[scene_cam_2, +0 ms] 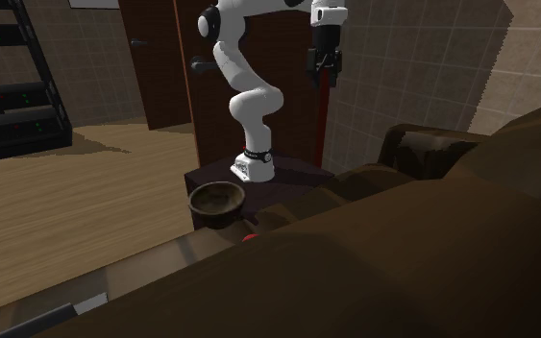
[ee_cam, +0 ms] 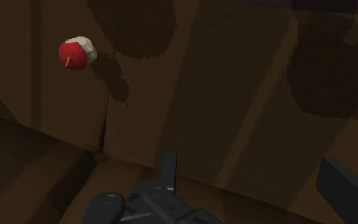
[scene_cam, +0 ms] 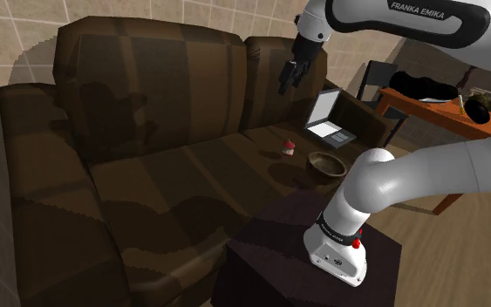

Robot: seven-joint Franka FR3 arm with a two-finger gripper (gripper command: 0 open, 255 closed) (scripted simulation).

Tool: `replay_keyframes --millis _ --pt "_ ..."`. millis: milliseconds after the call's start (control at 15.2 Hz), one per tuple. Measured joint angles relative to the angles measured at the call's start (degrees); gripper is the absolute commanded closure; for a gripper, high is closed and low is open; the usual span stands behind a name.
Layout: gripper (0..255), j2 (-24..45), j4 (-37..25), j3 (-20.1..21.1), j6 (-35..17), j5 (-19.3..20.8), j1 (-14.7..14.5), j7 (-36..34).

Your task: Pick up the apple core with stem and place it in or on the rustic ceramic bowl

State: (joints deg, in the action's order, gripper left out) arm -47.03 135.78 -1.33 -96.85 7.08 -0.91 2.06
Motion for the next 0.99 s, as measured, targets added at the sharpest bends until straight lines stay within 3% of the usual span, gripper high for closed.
replay_keyframes --millis 396,990 --pt "0 0.2 4.7 -4.4 -4.8 2.1 1.5 3.4" --pt "0 6.8 11.2 -15.2 -17.8 6.9 5.1 11.3"
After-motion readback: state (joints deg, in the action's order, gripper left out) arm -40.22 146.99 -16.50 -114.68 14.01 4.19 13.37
